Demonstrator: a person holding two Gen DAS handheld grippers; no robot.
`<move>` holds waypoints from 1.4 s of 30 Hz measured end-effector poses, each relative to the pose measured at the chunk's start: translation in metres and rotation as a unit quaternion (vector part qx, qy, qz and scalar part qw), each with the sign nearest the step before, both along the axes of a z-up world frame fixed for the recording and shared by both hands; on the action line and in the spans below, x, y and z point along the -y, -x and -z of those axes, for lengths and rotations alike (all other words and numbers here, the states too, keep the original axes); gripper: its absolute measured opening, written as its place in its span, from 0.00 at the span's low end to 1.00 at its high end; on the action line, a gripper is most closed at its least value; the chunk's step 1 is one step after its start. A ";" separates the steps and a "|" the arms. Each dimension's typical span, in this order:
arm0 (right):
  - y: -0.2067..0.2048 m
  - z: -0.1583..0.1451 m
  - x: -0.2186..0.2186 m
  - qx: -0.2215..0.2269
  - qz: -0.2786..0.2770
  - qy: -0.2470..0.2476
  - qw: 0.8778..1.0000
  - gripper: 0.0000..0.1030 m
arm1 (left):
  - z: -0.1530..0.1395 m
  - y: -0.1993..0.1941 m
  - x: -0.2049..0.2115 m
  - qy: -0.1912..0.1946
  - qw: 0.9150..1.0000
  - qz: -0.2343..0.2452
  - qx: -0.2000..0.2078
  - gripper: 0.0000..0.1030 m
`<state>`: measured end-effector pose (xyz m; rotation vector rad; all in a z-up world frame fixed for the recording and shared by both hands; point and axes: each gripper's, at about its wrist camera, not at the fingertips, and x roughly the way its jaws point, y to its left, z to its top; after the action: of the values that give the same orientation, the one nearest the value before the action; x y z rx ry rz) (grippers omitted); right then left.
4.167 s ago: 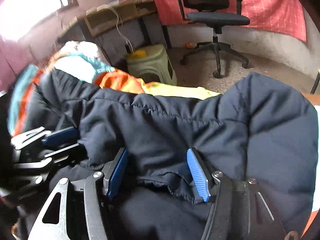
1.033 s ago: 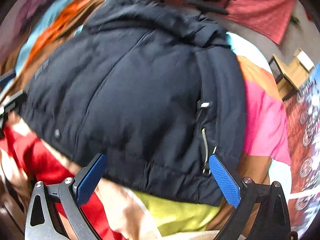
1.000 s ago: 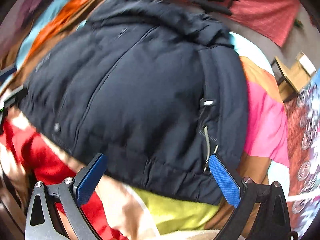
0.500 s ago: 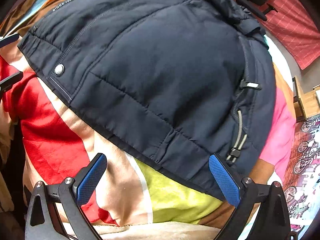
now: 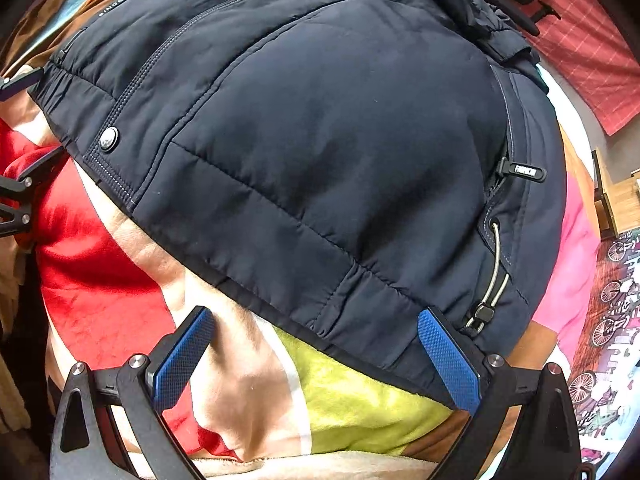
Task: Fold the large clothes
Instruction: 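Grasp the jacket hem with both grippers and lift it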
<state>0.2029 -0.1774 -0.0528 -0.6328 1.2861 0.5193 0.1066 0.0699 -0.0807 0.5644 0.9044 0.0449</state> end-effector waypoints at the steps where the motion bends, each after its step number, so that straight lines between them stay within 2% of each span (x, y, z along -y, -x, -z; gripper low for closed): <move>1: 0.003 -0.001 -0.004 0.001 0.000 0.000 1.000 1.00 | 0.002 -0.001 -0.001 -0.007 1.000 -0.005 0.003 0.98; 3: 0.004 -0.002 -0.006 0.002 0.002 -0.003 1.000 1.00 | 0.003 -0.002 -0.001 -0.013 1.000 -0.008 0.009 0.98; 5: 0.003 -0.002 -0.007 0.003 0.005 -0.004 1.000 1.00 | 0.000 0.000 -0.001 -0.011 1.000 -0.003 0.021 0.92; 7: 0.003 -0.003 -0.009 0.007 0.003 -0.001 1.000 1.00 | -0.006 0.002 -0.001 -0.001 1.000 0.008 0.026 0.56; 12: 0.010 -0.006 -0.018 0.027 -0.012 0.015 0.999 1.00 | -0.017 0.001 0.003 0.015 0.999 0.014 0.034 0.26; 16: 0.022 -0.005 -0.029 0.049 -0.037 0.038 0.997 1.00 | -0.037 -0.002 0.004 0.037 0.998 0.024 0.041 0.13; 20: 0.034 -0.003 -0.044 0.080 -0.068 0.068 0.992 1.00 | -0.058 -0.007 0.002 0.065 0.996 0.027 0.046 0.09; 25: 0.051 0.006 -0.061 0.144 -0.094 0.117 0.978 0.96 | -0.078 -0.008 0.006 0.078 0.994 0.035 0.061 0.07; 26: 0.053 0.008 -0.062 0.153 -0.096 0.122 0.976 0.92 | -0.082 -0.009 0.006 0.081 0.994 0.036 0.063 0.07; 28: 0.056 0.007 -0.063 0.174 -0.096 0.134 0.971 0.62 | -0.087 -0.009 0.005 0.087 0.993 0.037 0.066 0.07; 29: 0.056 0.008 -0.063 0.180 -0.091 0.139 0.970 0.54 | -0.090 -0.010 0.006 0.088 0.993 0.038 0.067 0.07; 30: 0.055 0.007 -0.061 0.179 -0.086 0.135 0.971 0.51 | -0.093 -0.011 0.006 0.089 0.993 0.038 0.069 0.07; 32: 0.050 0.003 -0.051 0.173 -0.077 0.119 0.975 0.39 | -0.096 -0.011 0.008 0.088 0.993 0.040 0.075 0.07; 33: 0.048 -0.002 -0.049 0.165 -0.071 0.100 0.979 0.36 | -0.098 -0.012 0.008 0.088 0.992 0.040 0.077 0.07; 35: 0.043 -0.013 -0.042 0.156 -0.055 0.063 0.984 0.22 | -0.104 -0.014 0.009 0.088 0.992 0.041 0.083 0.06; 39: 0.034 -0.045 -0.026 0.152 -0.017 -0.024 0.988 0.12 | -0.126 -0.027 0.009 0.089 0.990 0.043 0.096 0.06; 42: 0.019 -0.070 -0.017 0.172 -0.011 -0.063 0.983 0.11 | -0.143 -0.040 0.012 0.081 0.990 0.047 0.104 0.05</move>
<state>0.1840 -0.1604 0.0173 -0.6016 0.9137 0.4818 0.1468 0.0578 0.0622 0.4416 0.6714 -0.0543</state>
